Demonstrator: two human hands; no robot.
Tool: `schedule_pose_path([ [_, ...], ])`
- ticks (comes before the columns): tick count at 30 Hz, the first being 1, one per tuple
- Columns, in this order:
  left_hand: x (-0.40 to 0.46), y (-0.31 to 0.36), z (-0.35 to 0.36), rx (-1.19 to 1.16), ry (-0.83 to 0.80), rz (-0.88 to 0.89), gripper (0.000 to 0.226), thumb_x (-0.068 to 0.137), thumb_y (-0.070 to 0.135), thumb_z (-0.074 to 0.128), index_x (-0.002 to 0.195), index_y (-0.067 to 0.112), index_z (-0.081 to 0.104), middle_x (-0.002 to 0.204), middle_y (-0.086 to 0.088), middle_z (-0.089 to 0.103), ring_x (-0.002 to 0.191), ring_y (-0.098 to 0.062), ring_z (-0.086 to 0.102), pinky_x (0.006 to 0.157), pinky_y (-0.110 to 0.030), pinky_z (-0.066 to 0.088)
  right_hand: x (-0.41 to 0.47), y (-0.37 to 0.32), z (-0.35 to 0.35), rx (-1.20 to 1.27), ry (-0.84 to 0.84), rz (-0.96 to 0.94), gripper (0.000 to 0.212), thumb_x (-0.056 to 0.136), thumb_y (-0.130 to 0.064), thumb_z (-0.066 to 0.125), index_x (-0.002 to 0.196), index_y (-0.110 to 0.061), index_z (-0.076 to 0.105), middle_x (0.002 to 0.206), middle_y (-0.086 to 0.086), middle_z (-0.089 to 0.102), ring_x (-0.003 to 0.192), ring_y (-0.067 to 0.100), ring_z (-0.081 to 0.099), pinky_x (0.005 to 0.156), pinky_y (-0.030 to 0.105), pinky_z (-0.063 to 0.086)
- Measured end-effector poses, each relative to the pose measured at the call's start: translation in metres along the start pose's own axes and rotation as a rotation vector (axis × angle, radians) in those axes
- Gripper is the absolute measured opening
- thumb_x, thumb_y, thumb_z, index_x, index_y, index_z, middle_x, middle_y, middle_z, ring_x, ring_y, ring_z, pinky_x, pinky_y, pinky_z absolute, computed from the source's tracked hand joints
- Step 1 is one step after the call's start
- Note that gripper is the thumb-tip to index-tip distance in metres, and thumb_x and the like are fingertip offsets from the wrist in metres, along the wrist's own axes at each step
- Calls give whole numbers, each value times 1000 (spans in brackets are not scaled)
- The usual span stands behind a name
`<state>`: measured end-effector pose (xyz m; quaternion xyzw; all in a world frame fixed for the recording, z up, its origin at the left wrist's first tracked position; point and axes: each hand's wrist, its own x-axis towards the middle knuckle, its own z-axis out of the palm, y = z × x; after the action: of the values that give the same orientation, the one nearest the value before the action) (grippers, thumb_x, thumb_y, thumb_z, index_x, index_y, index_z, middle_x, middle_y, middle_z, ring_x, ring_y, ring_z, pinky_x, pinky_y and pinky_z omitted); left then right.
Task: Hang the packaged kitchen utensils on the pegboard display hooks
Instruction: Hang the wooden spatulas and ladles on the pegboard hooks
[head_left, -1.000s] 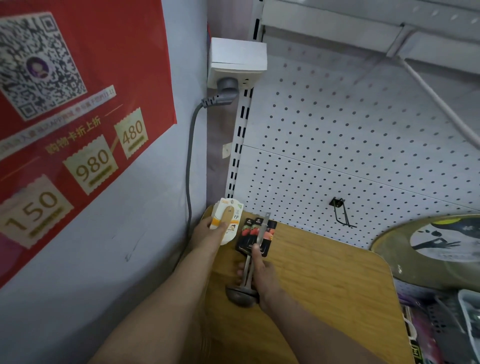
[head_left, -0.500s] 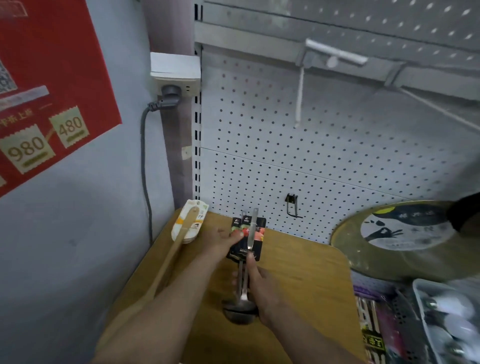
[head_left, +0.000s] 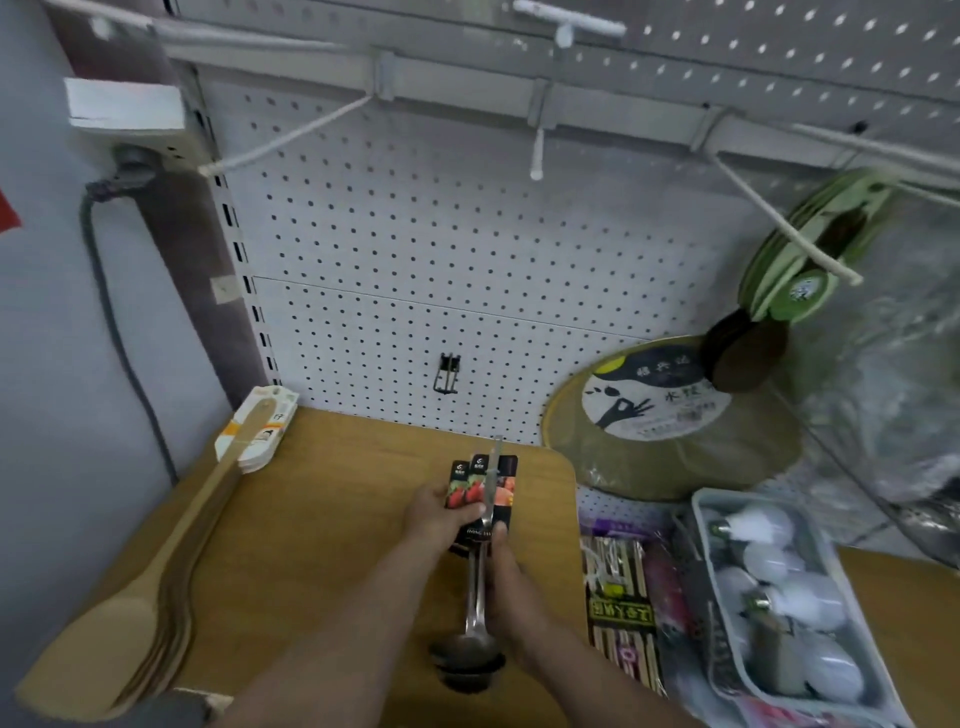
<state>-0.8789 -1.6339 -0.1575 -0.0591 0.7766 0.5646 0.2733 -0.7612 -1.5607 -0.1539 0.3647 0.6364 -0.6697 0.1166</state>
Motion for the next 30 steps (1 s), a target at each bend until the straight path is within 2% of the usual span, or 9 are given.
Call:
schedule_pose_path([
  [2,-1,-8,11,27,13,-18,45,74,18,89,110,17,63,103,-2,69,92,-21,66,84,-35,56,0,5,-5,16,2,43,100,69,-97,23,136,-34,60,137,4,63,129,25,55,111,50,44],
  [4,-3,-14,16,73,23,-39,55,72,20,90,119,14,62,111,-4,68,94,-21,64,82,-33,53,-2,9,-6,17,7,82,104,68,-96,21,141,-32,57,136,5,62,128,26,54,111,50,43],
  [7,-2,-16,16,113,37,-29,61,71,23,91,122,13,60,114,-5,67,93,-20,62,80,-31,51,-4,10,-2,48,32,117,99,78,-92,20,143,-26,55,137,9,61,128,28,54,111,50,42],
  [10,5,-18,8,134,39,-29,55,72,22,90,119,13,64,112,-6,68,89,-18,61,73,-29,49,-3,7,7,52,41,127,92,87,-85,18,143,-22,55,139,11,60,129,29,54,114,50,40],
  [13,13,-23,-4,132,33,-42,48,73,22,89,114,12,67,104,-4,70,83,-16,62,63,-25,46,-3,1,17,48,16,107,71,100,-69,15,139,-23,53,138,11,58,129,27,52,115,42,39],
  [16,22,-27,-18,106,49,-54,42,73,24,89,108,16,67,101,-3,70,86,-19,64,70,-29,50,3,-3,33,65,21,105,80,99,-71,16,153,-17,42,150,14,49,139,30,46,118,46,35],
  [20,39,-33,-37,81,46,-56,47,68,29,91,106,16,68,103,-3,73,89,-21,69,84,-40,58,12,-11,58,81,27,109,79,100,-69,15,156,-17,37,154,15,45,142,31,42,116,46,36],
  [24,48,-30,-52,99,33,-30,33,77,23,86,98,16,62,93,0,65,86,-19,61,76,-30,47,19,-16,74,76,43,117,82,99,-71,15,157,-17,35,158,15,41,146,31,37,120,48,31],
  [30,47,-27,-60,142,3,-22,33,82,24,83,101,17,57,98,-1,60,87,-20,56,75,-31,43,23,-22,77,-36,85,136,85,96,-76,9,160,-23,24,163,13,31,151,32,28,122,48,24],
])
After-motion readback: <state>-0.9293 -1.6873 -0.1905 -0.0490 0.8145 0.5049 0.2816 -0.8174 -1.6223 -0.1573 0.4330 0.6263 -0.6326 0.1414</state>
